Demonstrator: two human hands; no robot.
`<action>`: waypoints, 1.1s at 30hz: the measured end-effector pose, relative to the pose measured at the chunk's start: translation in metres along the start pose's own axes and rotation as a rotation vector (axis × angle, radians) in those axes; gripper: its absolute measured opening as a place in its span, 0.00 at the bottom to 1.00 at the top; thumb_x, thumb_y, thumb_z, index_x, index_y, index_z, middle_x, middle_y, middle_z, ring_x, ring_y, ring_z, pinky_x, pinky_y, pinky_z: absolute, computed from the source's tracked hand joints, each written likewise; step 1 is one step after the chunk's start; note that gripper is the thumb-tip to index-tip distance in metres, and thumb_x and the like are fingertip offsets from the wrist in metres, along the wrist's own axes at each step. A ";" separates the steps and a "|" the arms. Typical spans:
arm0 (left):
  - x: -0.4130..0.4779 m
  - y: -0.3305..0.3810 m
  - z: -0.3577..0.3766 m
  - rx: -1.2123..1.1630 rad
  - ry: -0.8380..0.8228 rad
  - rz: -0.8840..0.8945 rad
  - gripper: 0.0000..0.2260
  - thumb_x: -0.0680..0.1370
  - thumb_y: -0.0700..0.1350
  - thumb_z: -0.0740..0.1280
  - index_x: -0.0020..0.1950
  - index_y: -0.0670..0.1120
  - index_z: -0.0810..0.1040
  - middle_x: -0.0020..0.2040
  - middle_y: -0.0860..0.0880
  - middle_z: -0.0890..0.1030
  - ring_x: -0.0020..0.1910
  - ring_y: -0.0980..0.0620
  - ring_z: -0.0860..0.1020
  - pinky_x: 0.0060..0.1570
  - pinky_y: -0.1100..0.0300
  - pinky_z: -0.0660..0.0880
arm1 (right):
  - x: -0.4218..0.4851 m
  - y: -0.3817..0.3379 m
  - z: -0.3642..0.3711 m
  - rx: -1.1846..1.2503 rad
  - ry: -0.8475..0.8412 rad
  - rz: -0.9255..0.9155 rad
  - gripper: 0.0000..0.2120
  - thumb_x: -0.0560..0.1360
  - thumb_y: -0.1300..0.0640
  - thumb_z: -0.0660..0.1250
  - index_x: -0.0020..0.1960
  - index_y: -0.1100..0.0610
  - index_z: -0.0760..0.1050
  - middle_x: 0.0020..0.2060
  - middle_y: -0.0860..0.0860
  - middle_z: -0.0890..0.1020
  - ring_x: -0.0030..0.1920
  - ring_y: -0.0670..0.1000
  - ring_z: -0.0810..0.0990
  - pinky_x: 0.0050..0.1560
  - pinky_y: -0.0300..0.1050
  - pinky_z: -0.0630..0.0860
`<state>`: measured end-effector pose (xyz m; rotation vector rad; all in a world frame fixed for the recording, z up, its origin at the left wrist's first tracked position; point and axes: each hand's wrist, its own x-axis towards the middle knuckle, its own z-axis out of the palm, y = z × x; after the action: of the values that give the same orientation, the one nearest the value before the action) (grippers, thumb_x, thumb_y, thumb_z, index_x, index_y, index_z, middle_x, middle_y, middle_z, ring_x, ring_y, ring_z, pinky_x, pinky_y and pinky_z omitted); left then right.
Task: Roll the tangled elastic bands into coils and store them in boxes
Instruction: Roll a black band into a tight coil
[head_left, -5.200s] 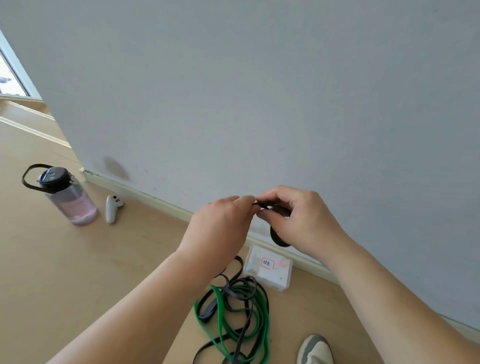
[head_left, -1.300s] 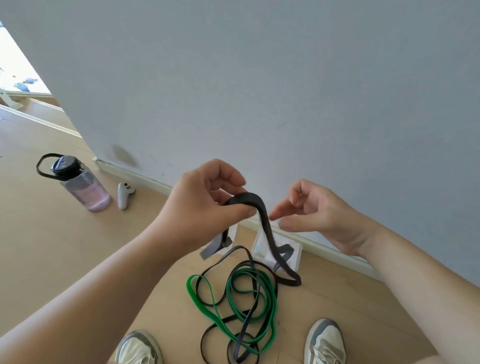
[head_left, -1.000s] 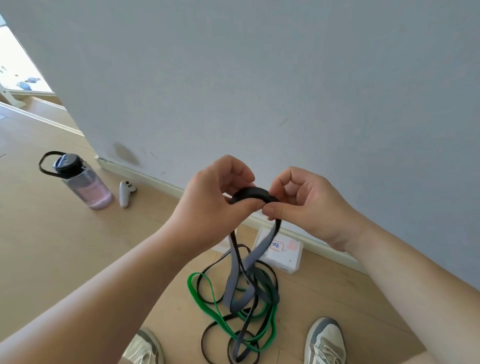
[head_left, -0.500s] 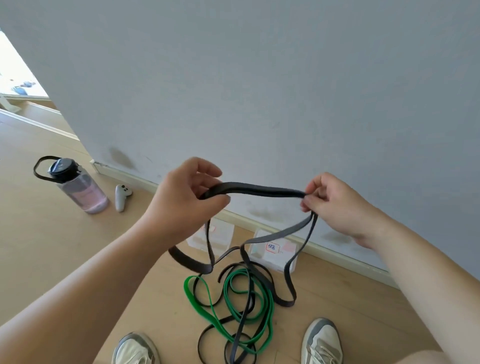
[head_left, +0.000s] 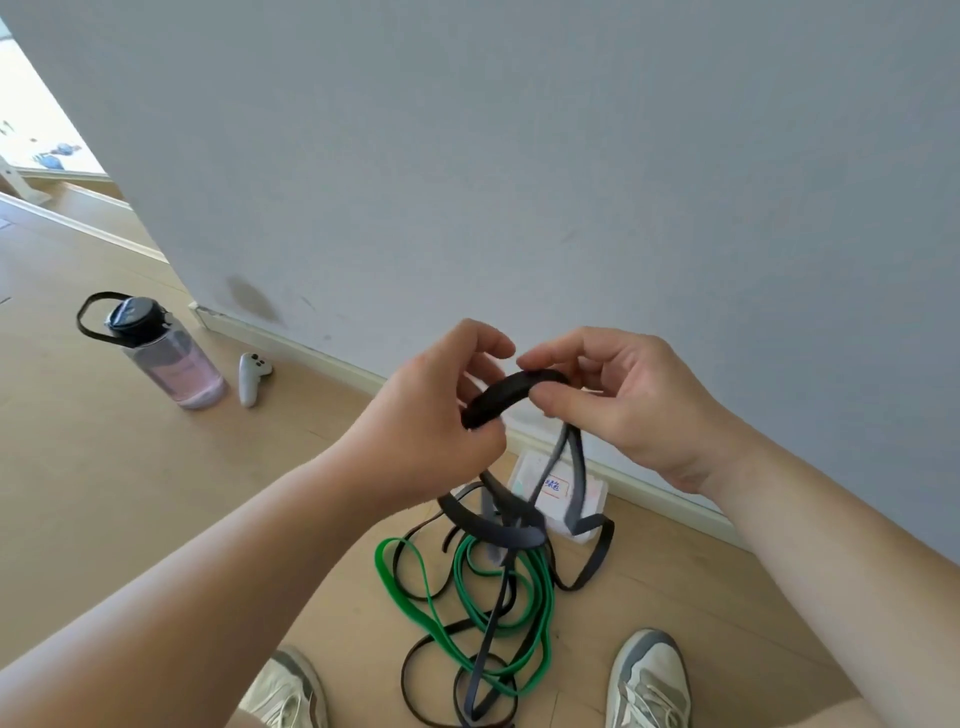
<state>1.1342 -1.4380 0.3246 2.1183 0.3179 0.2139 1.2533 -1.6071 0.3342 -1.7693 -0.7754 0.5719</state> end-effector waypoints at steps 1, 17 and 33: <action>0.000 -0.006 0.001 0.075 -0.082 -0.018 0.21 0.73 0.37 0.69 0.61 0.56 0.74 0.45 0.56 0.83 0.42 0.59 0.82 0.47 0.59 0.81 | 0.001 -0.002 0.001 -0.017 0.030 -0.026 0.09 0.77 0.64 0.74 0.52 0.52 0.85 0.44 0.53 0.87 0.49 0.55 0.86 0.59 0.59 0.82; 0.009 -0.011 -0.021 -0.057 0.168 -0.056 0.07 0.77 0.41 0.73 0.48 0.54 0.84 0.38 0.58 0.85 0.35 0.54 0.84 0.34 0.67 0.78 | 0.010 0.024 -0.012 -0.127 0.017 0.293 0.05 0.78 0.58 0.72 0.52 0.54 0.78 0.50 0.55 0.87 0.56 0.56 0.85 0.65 0.57 0.78; 0.004 -0.016 -0.016 0.066 0.111 0.176 0.26 0.71 0.43 0.80 0.66 0.55 0.78 0.57 0.61 0.77 0.51 0.58 0.81 0.48 0.60 0.79 | 0.014 0.009 0.007 0.073 0.087 0.102 0.06 0.81 0.60 0.69 0.53 0.50 0.81 0.33 0.51 0.78 0.33 0.53 0.77 0.49 0.61 0.85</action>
<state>1.1317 -1.4154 0.3197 2.2052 0.2058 0.4302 1.2595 -1.5944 0.3229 -1.7611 -0.6002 0.5801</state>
